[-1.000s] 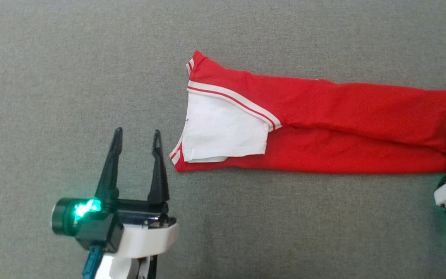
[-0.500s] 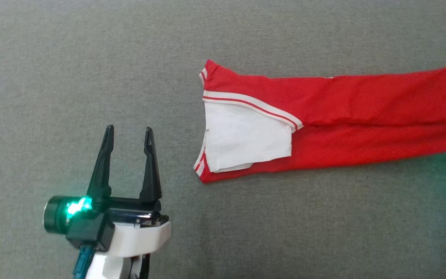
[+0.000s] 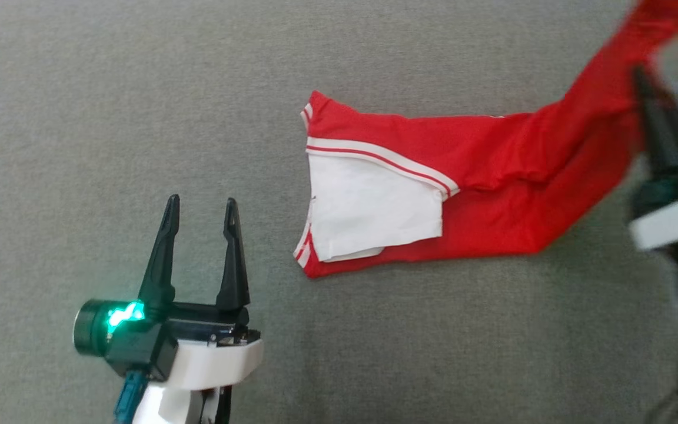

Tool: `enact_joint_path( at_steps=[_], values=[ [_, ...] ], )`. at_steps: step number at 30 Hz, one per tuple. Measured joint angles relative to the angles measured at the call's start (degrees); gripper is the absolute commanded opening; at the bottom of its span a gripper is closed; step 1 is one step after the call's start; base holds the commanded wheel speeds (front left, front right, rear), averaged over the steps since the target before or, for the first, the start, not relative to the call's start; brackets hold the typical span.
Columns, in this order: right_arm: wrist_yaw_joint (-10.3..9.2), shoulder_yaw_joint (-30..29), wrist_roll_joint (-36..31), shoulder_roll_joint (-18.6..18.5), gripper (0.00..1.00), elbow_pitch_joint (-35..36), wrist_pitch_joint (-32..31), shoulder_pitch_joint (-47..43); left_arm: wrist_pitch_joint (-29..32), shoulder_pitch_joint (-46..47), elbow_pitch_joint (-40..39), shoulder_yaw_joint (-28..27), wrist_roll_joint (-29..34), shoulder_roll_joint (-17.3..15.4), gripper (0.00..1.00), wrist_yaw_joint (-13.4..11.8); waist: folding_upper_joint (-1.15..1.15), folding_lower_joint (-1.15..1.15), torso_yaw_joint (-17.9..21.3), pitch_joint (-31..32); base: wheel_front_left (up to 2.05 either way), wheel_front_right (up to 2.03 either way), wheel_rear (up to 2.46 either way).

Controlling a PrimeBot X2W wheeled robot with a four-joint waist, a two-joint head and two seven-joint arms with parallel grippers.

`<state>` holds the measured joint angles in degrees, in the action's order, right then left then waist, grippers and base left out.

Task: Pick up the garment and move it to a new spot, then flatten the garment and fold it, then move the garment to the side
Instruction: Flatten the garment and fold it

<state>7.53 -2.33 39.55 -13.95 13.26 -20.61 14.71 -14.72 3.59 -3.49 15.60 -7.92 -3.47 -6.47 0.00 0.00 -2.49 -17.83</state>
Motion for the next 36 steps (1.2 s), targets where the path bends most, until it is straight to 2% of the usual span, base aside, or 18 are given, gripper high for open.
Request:
enact_joint_path(
  at_steps=[4, 8, 16, 17, 18, 19, 23, 26, 27, 28, 33, 36],
  values=[
    [0.00, 7.71, -1.37, 3.82, 0.00, -0.53, -0.68, 2.85, 0.00, 0.03, 0.36, 0.07, -0.01, 0.24, 1.00, 0.44, 0.00, 0.00, -1.34, -0.13, 0.00, 0.00, 0.00],
    [0.00, 14.66, -1.86, 6.65, 0.00, -4.48, -0.65, 3.79, 0.00, 0.06, 0.59, 0.16, -0.01, 0.33, 1.00, 0.42, 0.00, 0.00, -3.05, -0.46, 0.00, 0.00, 0.00],
    [0.00, 25.99, -2.32, 9.28, 0.00, -14.82, 2.57, 3.85, 0.00, 0.37, 0.57, 0.91, -0.36, 0.44, 1.00, 0.34, 0.00, 0.00, -5.94, -1.80, 0.00, 0.00, 0.00],
    [0.00, 26.70, -2.31, 9.56, 0.35, -16.28, 3.36, 3.94, 0.00, 0.55, 0.58, 1.03, -0.57, 0.45, 1.00, 0.32, 0.00, 0.00, -6.20, -1.94, 0.00, 0.00, 0.00],
    [0.00, 27.50, -2.26, 9.64, 1.00, -17.80, 4.08, 4.15, 0.00, 0.80, 0.58, 1.14, -0.66, 0.45, 1.00, 0.11, 0.00, 0.00, -6.45, -2.03, 0.00, 0.00, 0.00],
    [0.00, 28.67, -1.19, 9.65, 1.00, -19.74, 6.53, 4.80, 0.00, 0.98, 0.59, 1.45, -0.67, 0.48, 1.00, -0.10, 0.00, 0.00, -6.82, -2.09, 0.00, 0.00, 0.00],
    [0.00, 31.88, 3.88, 9.73, 1.00, -20.12, 12.02, 6.26, 0.00, 0.96, 1.21, 1.90, -1.09, 0.48, 1.00, -0.55, 0.00, 0.00, -7.12, -1.20, 0.00, 0.00, 0.00],
    [0.00, 31.32, 3.23, 9.46, 1.00, -19.27, 16.25, 7.06, 0.00, 0.90, 1.38, 1.65, -1.16, 0.49, 1.00, -0.60, 0.00, 0.00, -6.75, -0.10, 0.00, 0.00, 0.00],
    [0.00, 30.98, 1.98, 8.61, 1.00, -18.71, 18.05, 7.10, 0.00, 0.85, 1.40, 1.45, -1.15, 0.51, 1.00, -0.62, 0.00, 0.00, -6.53, 0.34, 0.00, 0.00, 0.00],
    [0.00, 29.20, 0.07, 6.10, 1.00, -18.25, 21.56, 6.94, 0.00, 0.53, 1.40, 0.81, -1.15, 0.51, 1.00, -0.62, 0.00, 0.00, -5.93, 1.25, 0.00, 0.00, 0.00],
    [0.00, 25.63, -0.32, 0.04, 1.00, -17.50, 30.18, 3.63, 0.00, -1.77, 1.66, -0.90, -1.04, 0.49, 1.00, -0.54, 0.00, 0.00, -3.65, 3.72, 0.00, 0.00, 0.00],
    [0.00, 23.65, -0.16, -2.53, 1.00, -18.56, 33.28, -0.40, 0.00, -3.04, 1.75, -1.27, -0.99, 0.49, 1.00, -0.51, 0.00, -0.01, -2.24, 5.28, 0.00, 0.00, 0.00]
  ],
)
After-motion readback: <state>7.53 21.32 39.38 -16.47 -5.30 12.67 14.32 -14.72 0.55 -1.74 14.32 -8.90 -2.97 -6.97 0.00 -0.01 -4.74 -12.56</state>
